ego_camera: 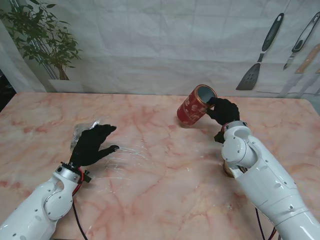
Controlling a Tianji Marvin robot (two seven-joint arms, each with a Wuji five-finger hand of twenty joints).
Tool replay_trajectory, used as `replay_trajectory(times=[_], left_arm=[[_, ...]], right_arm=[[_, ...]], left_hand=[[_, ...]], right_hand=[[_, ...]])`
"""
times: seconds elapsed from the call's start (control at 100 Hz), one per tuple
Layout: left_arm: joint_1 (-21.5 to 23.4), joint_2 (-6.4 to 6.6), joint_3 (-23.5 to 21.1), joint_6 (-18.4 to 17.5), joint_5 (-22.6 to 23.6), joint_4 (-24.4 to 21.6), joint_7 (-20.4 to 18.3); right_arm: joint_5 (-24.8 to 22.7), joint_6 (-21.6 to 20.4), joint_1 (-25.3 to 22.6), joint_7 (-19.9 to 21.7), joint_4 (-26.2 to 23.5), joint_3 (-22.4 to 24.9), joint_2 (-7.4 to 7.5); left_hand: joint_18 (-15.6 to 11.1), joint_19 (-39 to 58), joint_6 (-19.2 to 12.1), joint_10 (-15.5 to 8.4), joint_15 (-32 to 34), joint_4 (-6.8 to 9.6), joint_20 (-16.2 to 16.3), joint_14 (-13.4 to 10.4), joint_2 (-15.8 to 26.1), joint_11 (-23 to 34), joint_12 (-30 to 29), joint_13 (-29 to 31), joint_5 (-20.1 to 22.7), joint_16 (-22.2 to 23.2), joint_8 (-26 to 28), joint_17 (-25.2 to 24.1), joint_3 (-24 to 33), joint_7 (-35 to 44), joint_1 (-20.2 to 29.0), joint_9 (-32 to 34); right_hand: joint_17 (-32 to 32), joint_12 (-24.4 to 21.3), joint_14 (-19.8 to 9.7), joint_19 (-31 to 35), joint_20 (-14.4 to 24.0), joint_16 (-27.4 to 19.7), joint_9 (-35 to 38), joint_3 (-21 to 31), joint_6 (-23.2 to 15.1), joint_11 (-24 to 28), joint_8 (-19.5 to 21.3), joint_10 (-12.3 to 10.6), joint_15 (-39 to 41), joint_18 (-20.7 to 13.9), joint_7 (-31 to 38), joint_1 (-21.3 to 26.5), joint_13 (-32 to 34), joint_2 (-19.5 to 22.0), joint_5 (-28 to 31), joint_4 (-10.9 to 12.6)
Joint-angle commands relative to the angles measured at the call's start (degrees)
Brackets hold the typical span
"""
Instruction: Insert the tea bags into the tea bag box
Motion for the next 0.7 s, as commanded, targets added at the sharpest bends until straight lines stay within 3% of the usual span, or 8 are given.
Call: replay_trajectory(times=[0.0, 0.42, 0.69], left_arm=[[0.1, -0.07, -0.2, -0.2, -0.2, -0.2, -0.3], [0.2, -0.15, -0.4, -0.2, -0.3, -0.1, 0.1], [0.1, -0.21, -0.5, -0.4, -0.5, 0.2, 0.4]], right_arm=[[0.2, -1.1, 1.4, 1.1, 0.4, -1.2, -0.79], [2.8, -3.1, 8.5, 1.1, 6.3, -10.1, -2.19], [1.8, -3.3, 11.4, 3.1, 7.6, -14.0, -2.12]], left_hand=[[0.9, 0.1, -0.7, -1.4, -1.3, 1.02, 0.3, -1.4, 2.2, 0.0, -0.8, 0.3, 1.0, -0.4, 0.1, -0.3, -0.3, 0.1, 0.8, 0.5], [0.9, 0.1, -0.7, -1.4, -1.3, 1.01, 0.3, -1.4, 2.3, -0.1, -0.9, 0.2, 0.9, -0.4, 0.1, -0.2, -0.3, 0.0, 0.8, 0.5], [0.9, 0.2, -0.6, -1.4, -1.3, 1.02, 0.3, -1.4, 2.2, -0.1, -0.9, 0.2, 1.0, -0.4, 0.1, -0.2, -0.3, 0.0, 0.9, 0.5]], right_hand=[[-0.8, 0.8, -0.2, -0.1, 0.3, 0.7, -0.5, 0.3, 6.3, 0.9, 1.5, -4.2, 1.3, 1.1, 5.2, 1.9, -1.0, 8.1, 3.3, 0.6], [-0.7, 1.3, -0.6, -0.3, 0.4, 0.7, -0.7, 0.3, 5.7, 1.5, 1.2, -4.4, 1.2, 1.0, 5.3, 1.8, -1.0, 8.2, 3.2, 0.7], [-0.5, 1.4, -0.7, -0.4, 0.4, 0.8, -0.8, 0.2, 4.8, 1.8, 1.0, -4.7, 1.3, 1.0, 5.5, 1.7, -1.0, 8.2, 3.1, 0.8]])
